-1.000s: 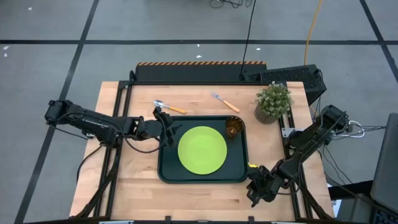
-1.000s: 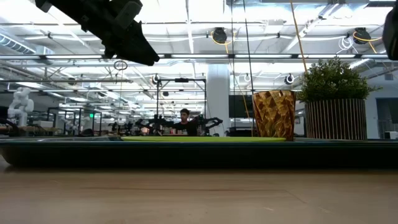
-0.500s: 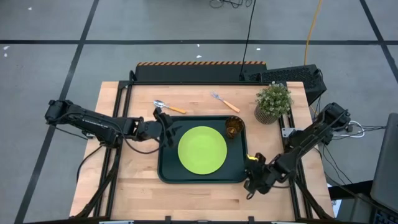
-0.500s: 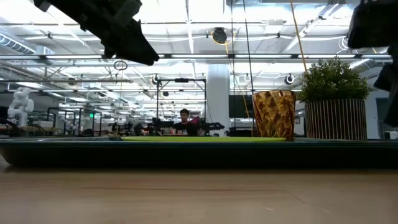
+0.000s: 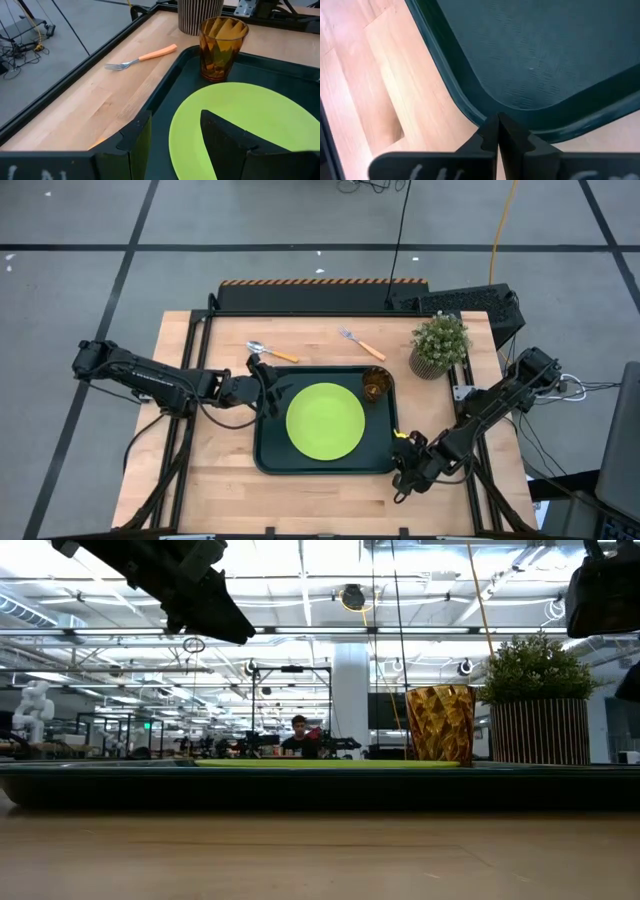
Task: Pick and place plate/cup/fork/spoon on tray
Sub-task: Adjust the black tray on the table
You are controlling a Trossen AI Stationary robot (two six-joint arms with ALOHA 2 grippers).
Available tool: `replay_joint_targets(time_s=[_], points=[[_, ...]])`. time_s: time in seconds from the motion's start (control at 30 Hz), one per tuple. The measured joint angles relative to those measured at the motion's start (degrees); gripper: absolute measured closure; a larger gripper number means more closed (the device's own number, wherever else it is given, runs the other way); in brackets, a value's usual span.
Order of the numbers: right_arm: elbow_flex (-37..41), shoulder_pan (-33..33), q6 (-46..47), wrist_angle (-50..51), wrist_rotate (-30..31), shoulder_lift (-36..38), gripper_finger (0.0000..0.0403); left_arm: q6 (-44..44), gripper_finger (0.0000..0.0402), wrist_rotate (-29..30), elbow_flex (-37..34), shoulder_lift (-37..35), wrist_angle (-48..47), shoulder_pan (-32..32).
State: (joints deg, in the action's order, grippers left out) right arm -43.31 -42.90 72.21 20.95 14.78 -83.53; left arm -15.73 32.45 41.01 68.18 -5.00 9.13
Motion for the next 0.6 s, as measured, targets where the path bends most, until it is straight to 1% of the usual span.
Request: replay_joint_targets(time_s=[0.13, 0.3, 0.43, 0.6], points=[[0.0, -0.8, 1.1, -0.1, -0.1, 0.0, 0.0403, 0.0, 0.0227, 0.0, 0.0, 0.0, 0.0, 0.0], [0.0, -1.6, 2.2, -0.4, -2.7, 0.0, 0.0403, 0.1, 0.0227, 0.0, 0.0, 0.0, 0.0, 0.0], [0.0, -2.1, 2.4, -0.4, -2.8, 0.1, 0.0403, 0.1, 0.0227, 0.0, 0.0, 0.0, 0.0, 0.0], [0.0, -2.5, 1.9, -2.9, -3.9, 0.0, 0.0403, 0.1, 0.0227, 0.0, 0.0, 0.0, 0.0, 0.0]])
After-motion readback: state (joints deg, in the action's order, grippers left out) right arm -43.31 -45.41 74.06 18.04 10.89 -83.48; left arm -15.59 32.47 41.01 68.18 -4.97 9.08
